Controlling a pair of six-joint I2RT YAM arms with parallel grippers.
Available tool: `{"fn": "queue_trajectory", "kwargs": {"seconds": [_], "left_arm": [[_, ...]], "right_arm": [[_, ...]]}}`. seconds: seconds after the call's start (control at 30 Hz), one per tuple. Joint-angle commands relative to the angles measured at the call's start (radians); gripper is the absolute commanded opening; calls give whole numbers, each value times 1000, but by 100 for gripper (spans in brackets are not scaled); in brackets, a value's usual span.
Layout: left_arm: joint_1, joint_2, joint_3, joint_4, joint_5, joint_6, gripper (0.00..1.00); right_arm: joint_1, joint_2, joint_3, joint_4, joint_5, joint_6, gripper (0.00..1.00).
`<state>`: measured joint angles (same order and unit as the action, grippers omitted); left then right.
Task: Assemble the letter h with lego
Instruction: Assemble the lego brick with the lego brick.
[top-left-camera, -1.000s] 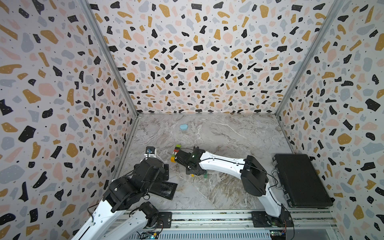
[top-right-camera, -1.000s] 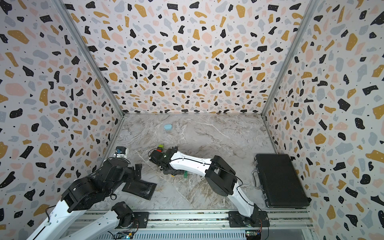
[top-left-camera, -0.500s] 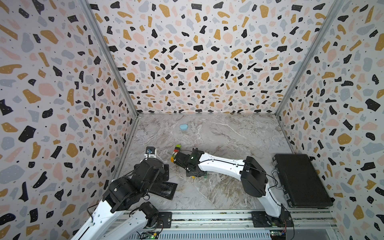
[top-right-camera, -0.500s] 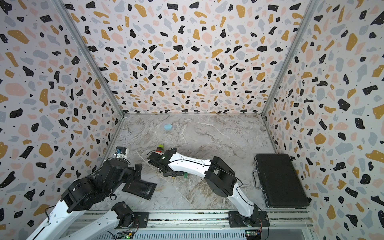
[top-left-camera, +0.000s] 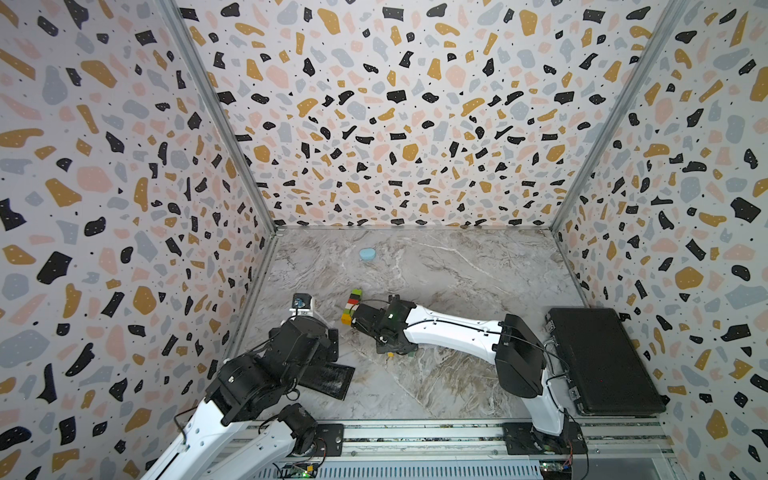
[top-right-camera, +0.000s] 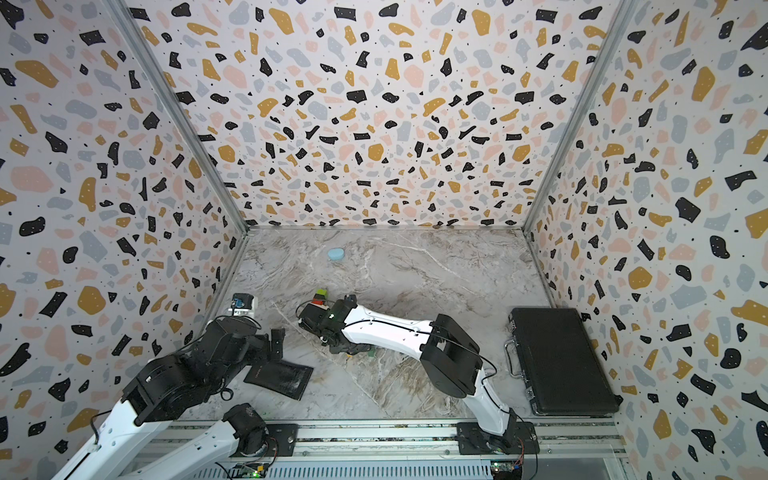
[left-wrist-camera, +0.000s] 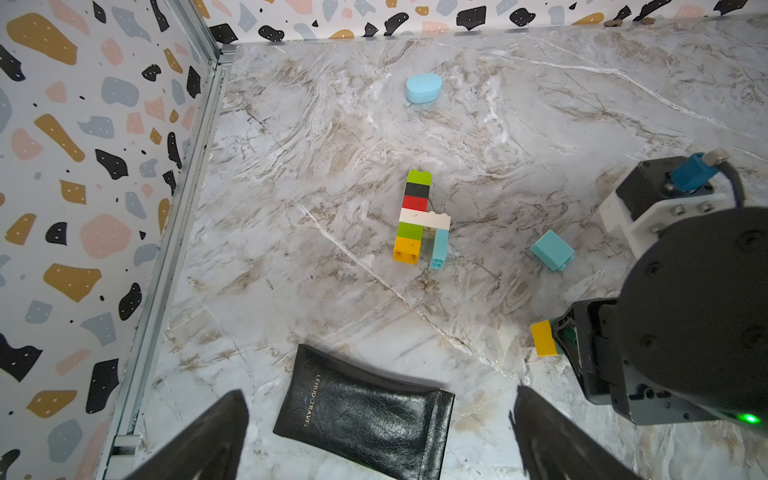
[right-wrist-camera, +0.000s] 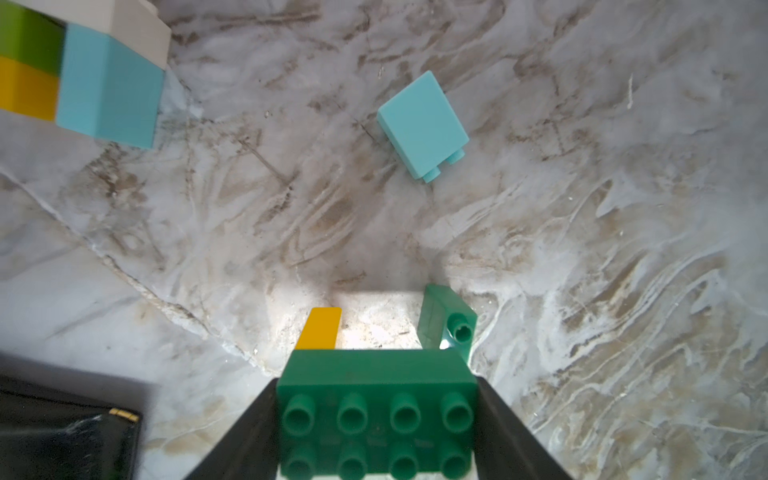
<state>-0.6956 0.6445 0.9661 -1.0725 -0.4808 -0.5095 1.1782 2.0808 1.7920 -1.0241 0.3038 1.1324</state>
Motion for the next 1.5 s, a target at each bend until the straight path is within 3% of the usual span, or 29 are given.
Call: {"fn": "queue_trajectory", "kwargs": {"seconds": [0.0, 1.47], "left_arm": [[-6, 1, -10, 20, -16, 0, 99], [-27, -3, -10, 17, -24, -2, 99]], "right_arm": [[-4, -59, -20, -29, 29, -1, 0], [-38, -51, -170, 108, -56, 40, 0]]}}
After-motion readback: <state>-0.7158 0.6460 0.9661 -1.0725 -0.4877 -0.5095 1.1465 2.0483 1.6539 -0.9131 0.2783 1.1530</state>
